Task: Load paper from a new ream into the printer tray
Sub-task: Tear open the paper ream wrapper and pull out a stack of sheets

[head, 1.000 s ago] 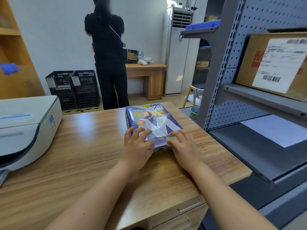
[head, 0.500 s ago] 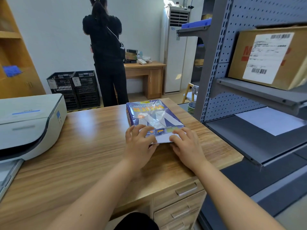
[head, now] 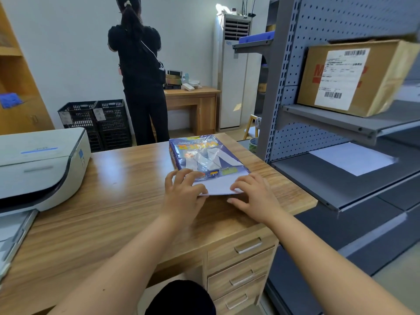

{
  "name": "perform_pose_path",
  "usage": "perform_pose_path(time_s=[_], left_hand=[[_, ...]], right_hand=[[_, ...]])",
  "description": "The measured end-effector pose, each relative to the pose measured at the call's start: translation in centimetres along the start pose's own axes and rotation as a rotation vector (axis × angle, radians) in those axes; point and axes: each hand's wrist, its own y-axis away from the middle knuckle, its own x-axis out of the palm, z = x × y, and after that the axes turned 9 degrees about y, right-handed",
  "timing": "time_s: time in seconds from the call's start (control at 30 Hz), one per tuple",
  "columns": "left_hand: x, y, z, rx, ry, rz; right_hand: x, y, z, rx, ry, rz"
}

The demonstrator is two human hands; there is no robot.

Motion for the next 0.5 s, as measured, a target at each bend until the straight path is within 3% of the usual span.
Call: perform_pose_path(time_s=[0.07,0.17,0.23,0.33,0.4,0.5], left_hand=[[-0.3,0.2,-0.1,-0.034,0.023,-0.001],[-0.6,0.7,-0.3,-0.071,0.038,0.015],[-0.6,1.0,-0.3,-0.085,0.037,0.009],[-0.6,1.2,-0.4,-0.098,0.071,0.002],[-0.6,1.2,-0.8,-0.124,0.109,0.030],[-0.9,0.9,-1.3,-0.245,0.249,0.055]], right_hand=[[-1.3,0.0,-0.8,0.082,-0.068,0.069],[-3.7,-0.8,-2.3,0.396,-0.256,0.089],[-4.6,-1.5,-3.2,0.662,-0.460,0.124],[-4.8,-2.2,-3.6,0.975,-0.853,0.316],[-4.4,-2.6,-3.4,1.089,-1.039,0.434],[-3.8,-3.1,-3.2,1.194,-1.079,0.491]])
